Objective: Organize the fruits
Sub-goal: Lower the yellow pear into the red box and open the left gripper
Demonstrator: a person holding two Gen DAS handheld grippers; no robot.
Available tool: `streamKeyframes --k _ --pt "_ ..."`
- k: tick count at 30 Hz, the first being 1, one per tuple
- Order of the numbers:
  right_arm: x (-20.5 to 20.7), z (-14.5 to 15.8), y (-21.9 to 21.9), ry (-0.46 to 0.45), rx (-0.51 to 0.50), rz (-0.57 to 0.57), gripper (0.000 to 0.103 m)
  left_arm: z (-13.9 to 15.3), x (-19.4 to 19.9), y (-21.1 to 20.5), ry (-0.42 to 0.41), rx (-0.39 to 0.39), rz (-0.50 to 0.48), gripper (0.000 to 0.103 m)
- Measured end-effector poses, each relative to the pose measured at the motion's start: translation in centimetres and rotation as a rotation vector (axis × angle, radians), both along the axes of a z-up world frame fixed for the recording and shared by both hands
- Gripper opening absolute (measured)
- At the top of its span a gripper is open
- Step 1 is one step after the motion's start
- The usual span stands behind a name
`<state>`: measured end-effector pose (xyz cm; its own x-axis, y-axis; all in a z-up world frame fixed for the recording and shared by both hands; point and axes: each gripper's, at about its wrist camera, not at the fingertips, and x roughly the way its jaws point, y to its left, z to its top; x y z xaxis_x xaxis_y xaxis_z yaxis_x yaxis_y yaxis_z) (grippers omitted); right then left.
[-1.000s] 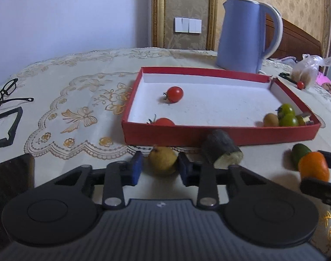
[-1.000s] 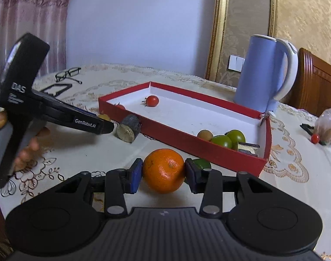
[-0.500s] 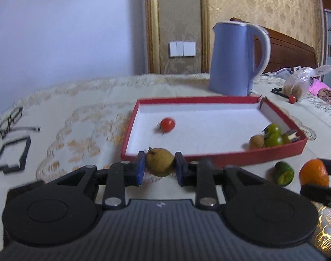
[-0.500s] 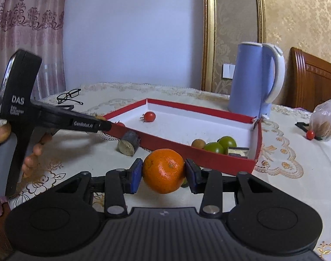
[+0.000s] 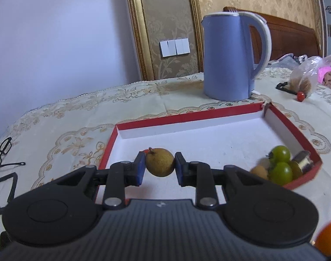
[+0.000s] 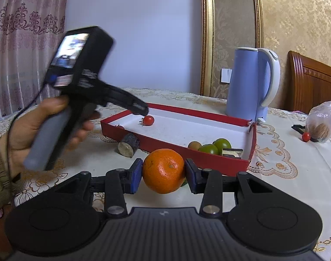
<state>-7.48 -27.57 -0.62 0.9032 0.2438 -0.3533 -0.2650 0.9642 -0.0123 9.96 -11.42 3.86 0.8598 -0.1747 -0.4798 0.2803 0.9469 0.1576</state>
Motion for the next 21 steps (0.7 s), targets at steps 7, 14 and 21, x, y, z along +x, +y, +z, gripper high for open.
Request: streamKeyframes --k 7,14,21 --pt "-0.2 -0.3 -0.5 0.004 0.014 -0.007 0.041 -0.7 3.1 -2.9 0.037 0.056 -0.002 0.026" --pt "-0.1 -0.5 -1.0 0.015 0.023 -0.019 0.041 -1.1 5.2 -5.0 0.075 0.076 0.010 0.059" --pt "0.0 -0.7 -1.4 0.022 0.031 -0.042 0.041 -0.2 2.3 -1.5 0.005 0.025 0.103 0.084"
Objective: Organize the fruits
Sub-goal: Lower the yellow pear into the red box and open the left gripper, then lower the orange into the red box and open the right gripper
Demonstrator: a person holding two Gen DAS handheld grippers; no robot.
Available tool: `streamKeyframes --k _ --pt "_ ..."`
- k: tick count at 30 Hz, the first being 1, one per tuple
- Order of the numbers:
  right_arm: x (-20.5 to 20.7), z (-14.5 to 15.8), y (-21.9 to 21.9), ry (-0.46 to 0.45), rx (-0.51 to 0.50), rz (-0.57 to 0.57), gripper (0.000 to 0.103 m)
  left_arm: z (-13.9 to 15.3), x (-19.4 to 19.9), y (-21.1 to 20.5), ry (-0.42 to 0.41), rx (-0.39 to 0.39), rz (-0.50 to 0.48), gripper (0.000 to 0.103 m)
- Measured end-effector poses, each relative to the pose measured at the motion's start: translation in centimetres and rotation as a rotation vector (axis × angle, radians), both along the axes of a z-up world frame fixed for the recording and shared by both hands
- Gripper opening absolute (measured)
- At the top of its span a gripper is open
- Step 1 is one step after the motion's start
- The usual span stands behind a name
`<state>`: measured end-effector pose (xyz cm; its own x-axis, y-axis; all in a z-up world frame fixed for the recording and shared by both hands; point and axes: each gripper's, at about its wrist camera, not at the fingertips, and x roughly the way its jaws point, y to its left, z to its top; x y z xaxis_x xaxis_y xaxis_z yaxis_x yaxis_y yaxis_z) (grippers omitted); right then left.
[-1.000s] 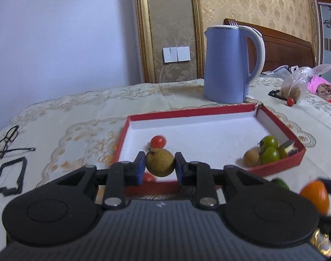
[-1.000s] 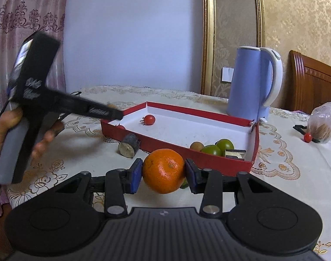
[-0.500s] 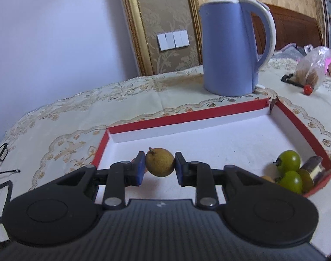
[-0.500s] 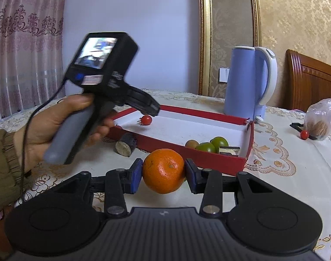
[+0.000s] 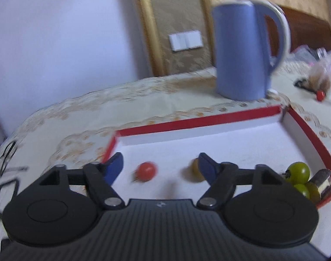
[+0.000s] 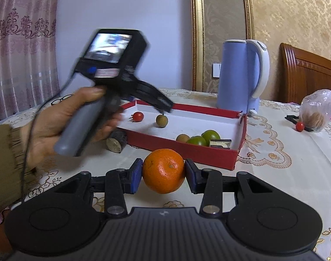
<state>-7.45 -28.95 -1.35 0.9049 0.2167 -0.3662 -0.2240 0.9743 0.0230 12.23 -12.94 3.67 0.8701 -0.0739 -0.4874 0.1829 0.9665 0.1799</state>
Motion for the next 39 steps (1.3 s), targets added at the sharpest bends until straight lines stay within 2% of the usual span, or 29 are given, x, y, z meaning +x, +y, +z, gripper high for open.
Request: streamKeyframes --k 2,5,8,11,14,18,24,31,39 --pt "0.0 0.1 0.1 -0.002 0.002 -0.004 0.041 0.1 -1.6 2.6 -0.019 -0.069 0.048 0.095" --pt "0.2 0.1 0.4 -0.005 0.004 -0.006 0.041 -0.5 -3.6 6.0 -0.028 -0.132 0.111 0.097" --pt "0.3 0.2 1.1 -0.010 -0.003 -0.003 0.041 -1.5 -4.9 8.3 -0.016 -0.157 0.150 0.097" --pt "0.5 0.5 1.7 -0.017 -0.016 0.001 0.041 -2.4 -5.7 9.6 -0.007 -0.143 0.183 0.097" --pt "1.0 0.6 2.0 -0.019 -0.021 -0.002 0.041 -3.0 -6.0 10.3 -0.015 -0.129 0.209 0.097" --pt "1.9 0.8 2.1 -0.017 -0.029 -0.020 0.041 -3.0 -6.5 10.8 -0.021 -0.180 0.185 0.100" --pt "3.0 1.3 1.8 -0.028 -0.030 -0.050 0.041 -2.9 -6.9 10.7 -0.051 -0.180 0.189 0.103" --pt "4.2 1.8 1.5 -0.029 -0.034 -0.068 0.041 -3.0 -6.9 10.6 -0.049 -0.175 0.184 0.103" --pt "7.6 3.9 1.3 -0.058 -0.059 -0.091 0.041 -3.0 -6.9 10.6 -0.052 -0.176 0.180 0.103"
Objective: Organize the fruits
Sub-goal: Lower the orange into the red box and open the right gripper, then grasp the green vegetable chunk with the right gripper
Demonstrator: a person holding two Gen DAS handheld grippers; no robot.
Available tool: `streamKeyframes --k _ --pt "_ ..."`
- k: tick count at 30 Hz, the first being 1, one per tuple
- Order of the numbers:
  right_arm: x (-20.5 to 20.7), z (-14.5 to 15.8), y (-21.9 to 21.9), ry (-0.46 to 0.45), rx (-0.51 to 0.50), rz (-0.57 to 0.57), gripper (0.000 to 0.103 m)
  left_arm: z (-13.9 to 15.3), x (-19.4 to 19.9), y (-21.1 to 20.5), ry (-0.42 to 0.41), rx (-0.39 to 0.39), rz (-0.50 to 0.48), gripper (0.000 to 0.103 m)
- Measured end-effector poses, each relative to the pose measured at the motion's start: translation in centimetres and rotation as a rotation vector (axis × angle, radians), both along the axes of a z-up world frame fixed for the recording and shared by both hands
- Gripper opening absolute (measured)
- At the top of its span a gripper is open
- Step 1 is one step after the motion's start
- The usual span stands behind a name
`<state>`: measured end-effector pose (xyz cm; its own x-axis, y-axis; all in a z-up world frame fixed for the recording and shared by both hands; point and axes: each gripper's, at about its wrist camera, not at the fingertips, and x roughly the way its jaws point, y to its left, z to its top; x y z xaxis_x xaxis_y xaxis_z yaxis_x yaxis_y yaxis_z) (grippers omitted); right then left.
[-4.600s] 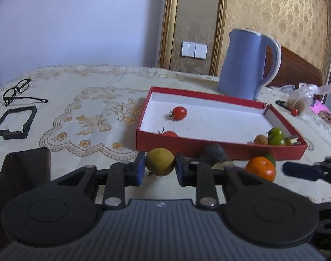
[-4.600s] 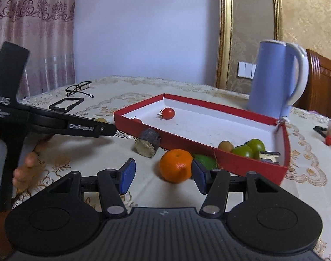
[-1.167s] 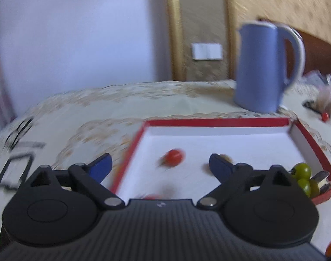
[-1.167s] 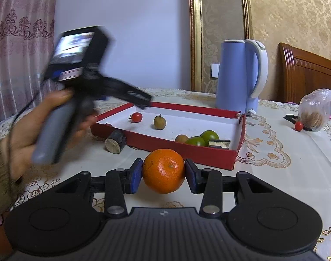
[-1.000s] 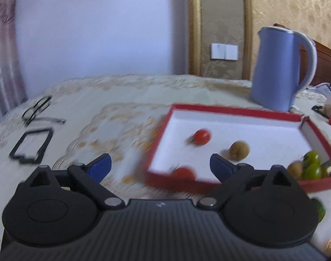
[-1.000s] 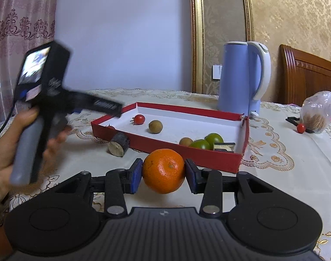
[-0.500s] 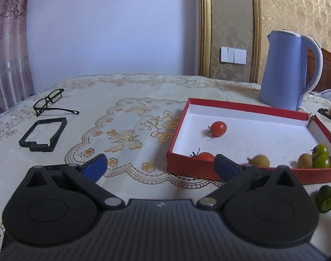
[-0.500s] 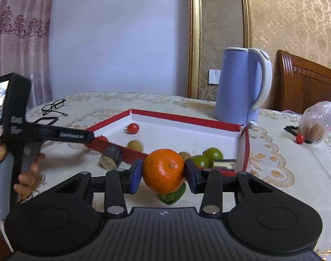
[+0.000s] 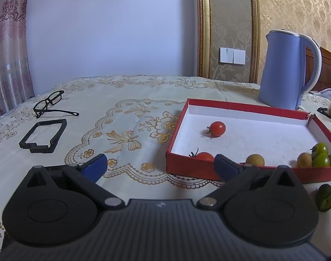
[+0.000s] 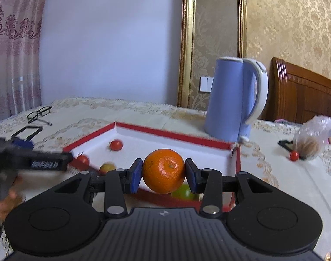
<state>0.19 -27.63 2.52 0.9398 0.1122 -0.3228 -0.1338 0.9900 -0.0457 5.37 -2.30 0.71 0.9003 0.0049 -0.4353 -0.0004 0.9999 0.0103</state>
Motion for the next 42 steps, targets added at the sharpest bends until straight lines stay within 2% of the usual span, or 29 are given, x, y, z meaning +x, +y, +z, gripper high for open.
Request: streamKeyframes --k 6,12,15,17,20,24,27,30,32,36,38,42 --pt "5.6 0.7 -0.6 0.050 0.006 -0.047 0.041 0.0 0.1 0.1 0.005 -0.004 -0.003 0.103" --pt "12.1 -0.7 -1.9 0.164 0.031 -0.138 0.041 -0.1 0.1 0.1 0.011 -0.008 -0.007 0.103" --pt "13.9 -1.5 -2.2 0.198 0.024 -0.189 0.043 -0.1 0.2 0.2 0.014 -0.014 -0.008 0.103" --pt "13.3 -1.4 -2.3 0.188 0.022 -0.209 0.054 -0.1 0.2 0.3 0.015 -0.023 -0.011 0.103" --pt "10.1 -0.7 -2.1 0.126 0.053 -0.187 0.069 -0.1 0.3 0.5 0.021 -0.039 -0.015 0.103" --pt "4.5 0.0 -1.7 0.028 0.047 -0.158 0.070 0.0 0.1 0.7 0.017 -0.049 -0.007 0.103" --pt "0.0 -0.8 -2.0 -0.022 0.095 -0.142 0.073 0.0 0.2 0.8 0.021 -0.055 -0.009 0.103" --pt "-3.0 -2.2 -2.0 0.006 0.115 -0.133 0.075 0.0 0.1 0.7 0.016 -0.052 -0.011 0.103" --pt "-3.6 -3.1 -1.5 0.069 0.097 -0.136 0.075 0.1 0.0 0.7 0.012 -0.054 -0.015 0.103" --pt "-4.0 -3.9 0.5 0.096 0.001 -0.122 0.076 0.2 -0.1 0.7 0.010 -0.061 -0.026 0.103" --pt "-3.7 -4.1 1.5 0.112 -0.042 -0.129 0.090 0.2 -0.1 0.8 0.009 -0.060 -0.023 0.103" --pt "-4.3 -3.9 2.2 0.091 -0.090 -0.168 0.101 0.2 0.0 0.7 0.015 -0.060 -0.019 0.103"
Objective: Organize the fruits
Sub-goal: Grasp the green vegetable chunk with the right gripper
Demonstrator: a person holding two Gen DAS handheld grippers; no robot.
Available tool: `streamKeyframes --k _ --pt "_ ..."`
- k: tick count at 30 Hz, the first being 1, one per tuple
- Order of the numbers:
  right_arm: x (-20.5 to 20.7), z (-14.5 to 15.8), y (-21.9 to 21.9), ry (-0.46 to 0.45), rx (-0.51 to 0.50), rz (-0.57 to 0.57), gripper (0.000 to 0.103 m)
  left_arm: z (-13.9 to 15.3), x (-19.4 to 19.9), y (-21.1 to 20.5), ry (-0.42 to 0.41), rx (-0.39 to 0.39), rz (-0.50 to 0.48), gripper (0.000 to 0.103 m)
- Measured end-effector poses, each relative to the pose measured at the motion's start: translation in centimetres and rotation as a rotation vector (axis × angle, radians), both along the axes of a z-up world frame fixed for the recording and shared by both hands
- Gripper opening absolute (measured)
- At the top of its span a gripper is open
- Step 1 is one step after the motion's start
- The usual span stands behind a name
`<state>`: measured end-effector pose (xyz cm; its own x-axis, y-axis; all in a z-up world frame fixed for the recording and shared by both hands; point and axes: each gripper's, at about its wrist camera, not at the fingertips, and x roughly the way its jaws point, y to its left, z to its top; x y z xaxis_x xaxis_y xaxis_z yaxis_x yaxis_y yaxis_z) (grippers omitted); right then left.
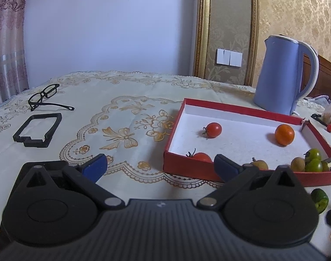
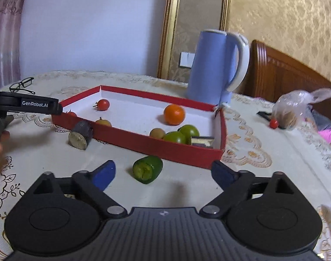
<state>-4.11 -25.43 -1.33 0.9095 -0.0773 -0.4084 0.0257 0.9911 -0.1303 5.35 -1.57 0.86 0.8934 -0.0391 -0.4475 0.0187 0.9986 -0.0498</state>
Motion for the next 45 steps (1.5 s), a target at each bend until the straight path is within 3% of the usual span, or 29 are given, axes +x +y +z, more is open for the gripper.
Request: streamKeyframes --k 3,6,10,14,19,21,23,26,28,31,40,45 --pt "-1.3 1.4 -0.2 -0.064 0.015 -0.023 0.101 0.0 0.0 0.0 0.003 -0.003 -0.003 0.103" --pt "-2.2 2.2 -2.0 -0.107 0.157 0.078 0.101 0.0 0.0 0.0 0.001 -0.003 -0.019 0.103" --pt "-0.5 1.1 -1.5 -0.044 0.078 0.009 0.101 0.0 -0.2 -0.3 -0.011 0.011 -0.014 0.103" --pt "1.7 -0.2 -1.2 0.033 0.097 0.026 0.101 0.0 0.0 -0.1 -0.003 0.005 -0.007 0.103" --pt "2.8 -0.9 -0.8 0.052 0.083 0.023 0.100 0.0 0.0 0.0 -0.001 -0.003 -0.011 0.103" --pt "3.2 -1.1 -0.9 0.069 0.086 0.019 0.093 0.0 -0.1 0.0 -0.003 -0.003 -0.010 0.103" --pt "3.7 -1.2 -0.9 0.092 0.082 0.020 0.077 0.0 -0.1 0.0 -0.002 -0.004 -0.011 0.103" --pt "4.3 -1.6 -0.9 0.123 0.086 0.028 0.062 0.0 -0.1 0.0 -0.002 -0.007 -0.010 0.103" --pt "4.5 -1.8 -0.7 0.136 0.084 0.052 0.057 0.0 -0.1 0.0 -0.002 -0.007 -0.012 0.103" --pt "4.5 -1.8 -0.2 0.143 0.088 0.087 0.037 0.1 -0.1 0.0 -0.004 -0.005 -0.011 0.103" --pt "2.1 -0.8 -1.3 0.081 0.141 0.086 0.034 0.4 -0.6 0.1 -0.010 -0.027 -0.022 0.103" --pt "0.1 0.4 -3.0 0.014 0.173 0.062 0.034 0.1 -1.3 -1.6 0.057 -0.030 -0.097 0.103"
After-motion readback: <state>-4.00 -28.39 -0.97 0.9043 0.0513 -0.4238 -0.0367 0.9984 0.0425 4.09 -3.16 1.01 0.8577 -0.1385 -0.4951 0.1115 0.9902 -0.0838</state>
